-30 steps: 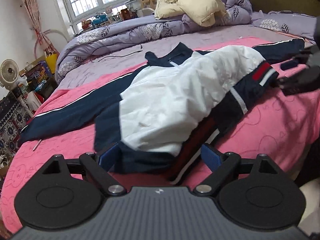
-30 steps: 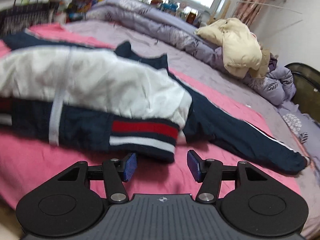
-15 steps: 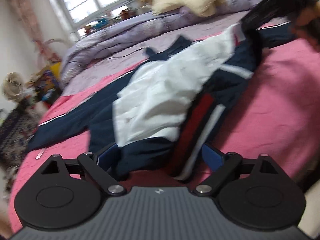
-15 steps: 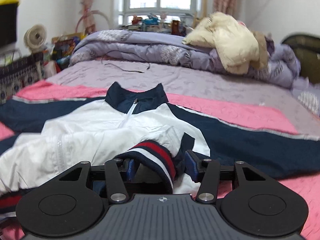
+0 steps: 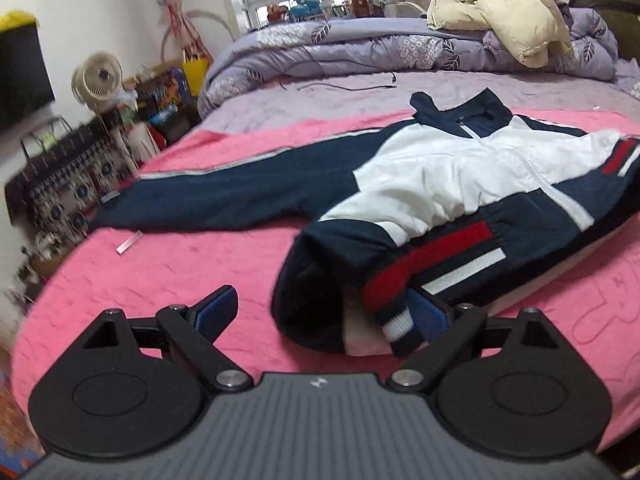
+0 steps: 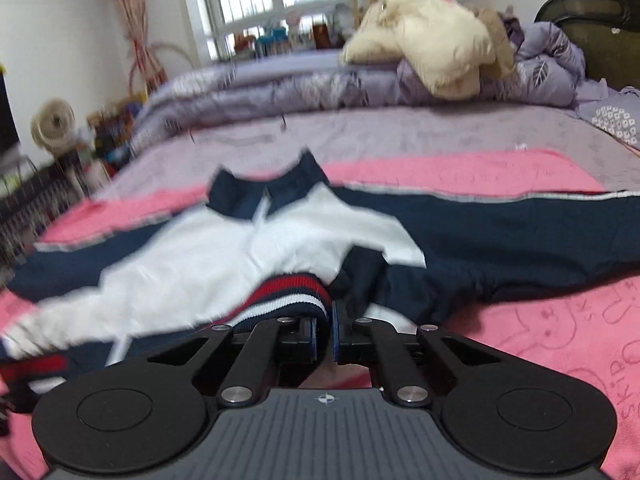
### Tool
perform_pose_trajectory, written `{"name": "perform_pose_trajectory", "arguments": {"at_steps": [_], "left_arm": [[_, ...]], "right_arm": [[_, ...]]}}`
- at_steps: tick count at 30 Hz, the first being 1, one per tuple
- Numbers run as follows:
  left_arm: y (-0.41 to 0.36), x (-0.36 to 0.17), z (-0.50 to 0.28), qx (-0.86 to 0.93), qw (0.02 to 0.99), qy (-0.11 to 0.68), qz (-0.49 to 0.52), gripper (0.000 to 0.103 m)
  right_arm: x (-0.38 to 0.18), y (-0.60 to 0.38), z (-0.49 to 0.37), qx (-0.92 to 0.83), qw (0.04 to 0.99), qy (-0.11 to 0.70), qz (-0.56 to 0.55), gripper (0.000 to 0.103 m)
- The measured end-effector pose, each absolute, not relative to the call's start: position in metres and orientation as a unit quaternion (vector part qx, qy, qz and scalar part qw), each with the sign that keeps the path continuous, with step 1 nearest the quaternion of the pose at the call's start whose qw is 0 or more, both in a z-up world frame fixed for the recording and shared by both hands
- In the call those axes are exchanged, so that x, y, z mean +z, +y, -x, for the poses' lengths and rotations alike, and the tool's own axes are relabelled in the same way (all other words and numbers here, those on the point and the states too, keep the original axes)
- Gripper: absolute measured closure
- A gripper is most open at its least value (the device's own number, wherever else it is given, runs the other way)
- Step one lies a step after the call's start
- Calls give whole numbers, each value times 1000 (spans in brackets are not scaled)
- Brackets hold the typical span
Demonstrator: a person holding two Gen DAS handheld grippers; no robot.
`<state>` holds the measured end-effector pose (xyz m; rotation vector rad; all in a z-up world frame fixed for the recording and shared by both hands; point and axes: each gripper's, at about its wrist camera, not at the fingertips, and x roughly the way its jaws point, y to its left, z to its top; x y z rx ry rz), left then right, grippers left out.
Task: Fold clothes
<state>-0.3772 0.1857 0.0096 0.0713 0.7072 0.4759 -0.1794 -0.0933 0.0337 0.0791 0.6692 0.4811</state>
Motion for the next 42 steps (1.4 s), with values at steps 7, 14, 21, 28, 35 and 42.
{"name": "perform_pose_trajectory", "arguments": {"at_steps": [7,14,21,28,35,42], "left_arm": [[146,15,409,93,936,328,-93,8],[110,-18,391,137,916,334,-177,6],[158,-14,378,217,911,340,-88,24],[186,14,398,218,918,330,-41,35],[192,24,430,193,905,376,-49,35],[193,22,451,163,909,382,9,32]], "right_arm": [[72,-113,188,239,910,328,-90,95],[76,-96,171,225,902,353,-111,95],[53,-90,168,199,900,388,-27,95],[43,-103,201,213,899,379,62,95],[39,-157,248,196,884,420,60,95],[-12,-182,289,197,811,550,30,95]]}}
